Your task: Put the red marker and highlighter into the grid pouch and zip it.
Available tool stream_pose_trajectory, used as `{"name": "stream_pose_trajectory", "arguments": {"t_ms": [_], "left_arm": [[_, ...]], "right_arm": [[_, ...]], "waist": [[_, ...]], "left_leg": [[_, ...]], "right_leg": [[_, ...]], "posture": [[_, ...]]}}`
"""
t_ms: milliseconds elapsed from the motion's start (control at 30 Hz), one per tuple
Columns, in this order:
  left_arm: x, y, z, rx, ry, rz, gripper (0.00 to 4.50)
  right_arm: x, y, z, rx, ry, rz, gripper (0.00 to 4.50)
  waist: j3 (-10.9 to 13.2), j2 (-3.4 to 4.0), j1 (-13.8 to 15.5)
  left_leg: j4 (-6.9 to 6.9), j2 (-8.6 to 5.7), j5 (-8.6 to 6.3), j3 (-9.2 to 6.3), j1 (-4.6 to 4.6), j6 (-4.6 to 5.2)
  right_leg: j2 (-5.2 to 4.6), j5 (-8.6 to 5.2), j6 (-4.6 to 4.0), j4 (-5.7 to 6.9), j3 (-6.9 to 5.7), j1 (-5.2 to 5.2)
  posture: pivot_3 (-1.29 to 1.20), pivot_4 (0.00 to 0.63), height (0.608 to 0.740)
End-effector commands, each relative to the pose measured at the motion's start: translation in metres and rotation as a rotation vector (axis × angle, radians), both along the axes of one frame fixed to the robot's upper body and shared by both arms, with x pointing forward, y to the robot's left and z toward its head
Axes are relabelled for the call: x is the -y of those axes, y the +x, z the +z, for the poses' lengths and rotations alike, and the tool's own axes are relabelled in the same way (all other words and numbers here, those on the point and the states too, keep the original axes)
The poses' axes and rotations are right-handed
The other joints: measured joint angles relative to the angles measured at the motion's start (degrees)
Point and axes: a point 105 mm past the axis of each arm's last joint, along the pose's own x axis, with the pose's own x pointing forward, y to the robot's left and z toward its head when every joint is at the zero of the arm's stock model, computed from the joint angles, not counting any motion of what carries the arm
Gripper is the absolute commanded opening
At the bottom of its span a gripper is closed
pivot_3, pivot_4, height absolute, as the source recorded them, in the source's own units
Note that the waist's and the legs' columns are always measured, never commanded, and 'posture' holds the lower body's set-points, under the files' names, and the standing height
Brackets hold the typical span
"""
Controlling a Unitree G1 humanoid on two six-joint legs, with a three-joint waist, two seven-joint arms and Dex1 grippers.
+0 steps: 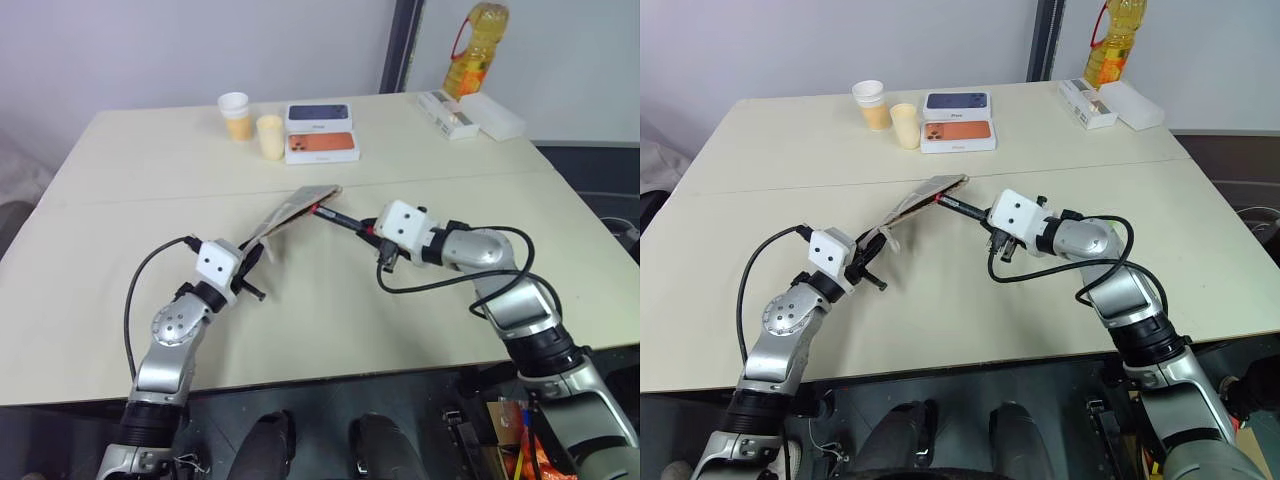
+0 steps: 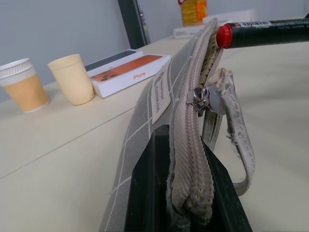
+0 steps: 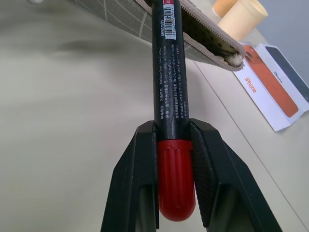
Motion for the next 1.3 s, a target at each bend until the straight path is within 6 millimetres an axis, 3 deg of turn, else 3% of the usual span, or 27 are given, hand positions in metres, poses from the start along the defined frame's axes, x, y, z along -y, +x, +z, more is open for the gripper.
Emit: {"name": "stream_pose_trajectory", "arguments": {"t_ms": [33,433,633,733,1033,1200,1267,1300], "left_arm": [[0.000,0.000,0.011,0.043,-0.016,-0.008,0.00],[0.011,-0.010,0.005,0.060,0.087,-0.091,0.00],[0.023,-0.018,0.005,0.078,0.176,-0.194,0.00],[0.031,-0.022,0.004,0.078,0.233,-0.280,0.00],[0.043,-0.019,0.008,0.080,0.243,-0.337,0.00],[0.044,-0.017,0.008,0.075,0.224,-0.314,0.00],[0.041,-0.015,0.006,0.067,0.215,-0.285,0.00],[0.040,-0.013,0.005,0.064,0.214,-0.269,0.00]], "right_arm": [[-0.004,-0.004,0.011,0.060,-0.023,0.032,0.40],[0.002,-0.001,0.010,0.070,-0.091,0.015,0.40],[0.014,0.001,0.008,0.204,-0.413,0.067,0.40],[0.002,-0.004,0.006,0.291,-0.565,0.179,0.40],[-0.035,-0.016,0.003,0.340,-0.538,0.306,0.40],[-0.034,-0.015,0.013,0.345,-0.477,0.272,2.95],[-0.031,-0.019,0.024,0.302,-0.349,0.243,3.96],[-0.031,-0.022,0.029,0.266,-0.273,0.229,3.96]], "waist": [[0.0,0.00,0.0],[0.0,0.00,0.0],[0.0,0.01,0.0],[0.0,0.01,-0.1],[0.0,0.00,0.0],[0.0,-0.01,0.0],[0.0,-0.01,0.0],[0.0,-0.01,0.0]], "left_leg": [[0.00,0.00,0.00,0.00,0.00,0.00],[0.00,-0.01,0.00,0.00,0.00,0.00],[-0.01,-0.03,0.00,0.02,0.00,0.00],[-0.02,-0.03,0.00,0.02,0.00,-0.01],[-0.01,-0.01,0.00,0.02,0.00,-0.01],[0.00,-0.04,0.00,0.01,0.00,-0.01],[0.00,-0.03,0.00,0.00,0.00,-0.01],[0.00,-0.03,0.00,-0.01,0.00,-0.01]], "right_leg": [[0.00,0.00,0.00,0.00,0.00,0.00],[-0.01,0.00,0.00,-0.01,0.00,0.00],[-0.03,0.00,-0.01,-0.03,0.00,-0.01],[-0.03,-0.01,-0.01,-0.04,-0.01,-0.01],[-0.03,0.00,-0.01,-0.04,0.00,0.00],[-0.05,0.00,0.00,-0.03,-0.01,0.02],[-0.05,0.00,0.00,-0.03,-0.01,0.02],[-0.05,0.00,0.00,-0.03,-0.01,0.02]], "posture": [[0.00,0.150,0.740],[0.00,0.150,0.740],[0.00,0.150,0.740],[0.00,0.150,0.740],[0.00,0.150,0.740],[0.00,0.150,0.740],[0.00,0.150,0.740],[0.00,0.150,0.740]]}}
